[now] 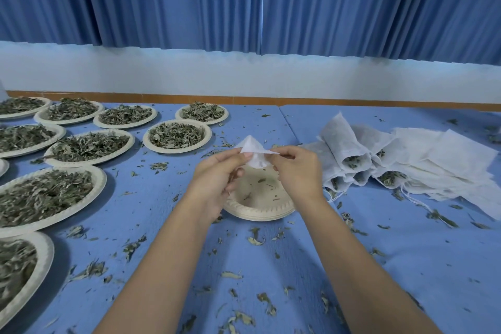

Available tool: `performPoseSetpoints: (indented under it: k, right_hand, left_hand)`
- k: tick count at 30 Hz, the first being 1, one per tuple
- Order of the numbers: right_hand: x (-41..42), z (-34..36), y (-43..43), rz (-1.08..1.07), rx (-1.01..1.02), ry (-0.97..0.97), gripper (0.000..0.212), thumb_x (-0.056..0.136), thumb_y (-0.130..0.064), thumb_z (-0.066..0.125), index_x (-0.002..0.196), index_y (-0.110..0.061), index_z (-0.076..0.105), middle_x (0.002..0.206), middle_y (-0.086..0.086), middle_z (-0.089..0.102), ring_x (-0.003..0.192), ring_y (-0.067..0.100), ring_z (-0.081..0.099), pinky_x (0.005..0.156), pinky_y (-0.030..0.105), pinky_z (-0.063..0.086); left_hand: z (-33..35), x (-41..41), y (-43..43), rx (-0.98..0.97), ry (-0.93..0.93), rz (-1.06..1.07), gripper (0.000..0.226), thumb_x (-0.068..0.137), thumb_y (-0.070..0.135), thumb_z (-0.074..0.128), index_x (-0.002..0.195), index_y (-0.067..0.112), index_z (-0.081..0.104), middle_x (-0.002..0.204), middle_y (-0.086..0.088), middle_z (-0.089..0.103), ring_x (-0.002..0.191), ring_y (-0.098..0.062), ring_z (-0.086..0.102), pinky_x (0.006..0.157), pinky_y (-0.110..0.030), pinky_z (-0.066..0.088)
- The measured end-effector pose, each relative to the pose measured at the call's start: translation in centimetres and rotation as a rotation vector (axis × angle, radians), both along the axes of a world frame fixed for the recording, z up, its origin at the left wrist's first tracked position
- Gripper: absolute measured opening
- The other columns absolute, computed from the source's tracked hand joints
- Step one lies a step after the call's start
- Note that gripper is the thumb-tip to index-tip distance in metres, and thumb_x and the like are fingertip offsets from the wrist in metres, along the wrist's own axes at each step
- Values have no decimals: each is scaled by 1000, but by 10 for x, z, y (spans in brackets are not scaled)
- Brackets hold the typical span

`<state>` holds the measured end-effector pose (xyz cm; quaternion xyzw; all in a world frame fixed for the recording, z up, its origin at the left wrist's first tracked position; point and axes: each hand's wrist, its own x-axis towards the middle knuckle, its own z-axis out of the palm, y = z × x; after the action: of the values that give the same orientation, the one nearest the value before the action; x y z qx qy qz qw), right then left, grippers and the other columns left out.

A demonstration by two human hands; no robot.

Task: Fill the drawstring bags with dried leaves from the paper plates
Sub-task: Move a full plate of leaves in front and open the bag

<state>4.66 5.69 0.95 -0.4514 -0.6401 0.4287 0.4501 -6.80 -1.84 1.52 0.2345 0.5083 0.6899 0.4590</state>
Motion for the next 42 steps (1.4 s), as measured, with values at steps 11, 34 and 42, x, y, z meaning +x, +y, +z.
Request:
performPoseSetpoints:
  k: [11,34,42]
  right_hand:
    - [-3,17,-9,544,-822,515,21,93,-16,47,72,-12,51,56,-3,49,34,5,22,33,13,13]
    - [-71,14,-19,342,147,-325,26,95,-3,36,111,3,56,104,25,63,94,39,62,82,50,50]
    - [-128,15,27,360,-312,-16,36,93,-13,52,126,-2,50,133,22,50,118,37,52,103,51,41]
  left_hand:
    - [2,-7,3,33,-143,57,22,97,24,50,79,12,53,50,5,37,36,-5,28,33,-15,20]
    - [-11,-32,1,-35,802,586,27,92,5,41,113,7,58,88,-3,64,78,-28,64,70,-43,54]
    - [-13,-114,31,-144,387,672,42,101,23,26,139,22,43,128,-22,56,112,-46,54,94,-55,45]
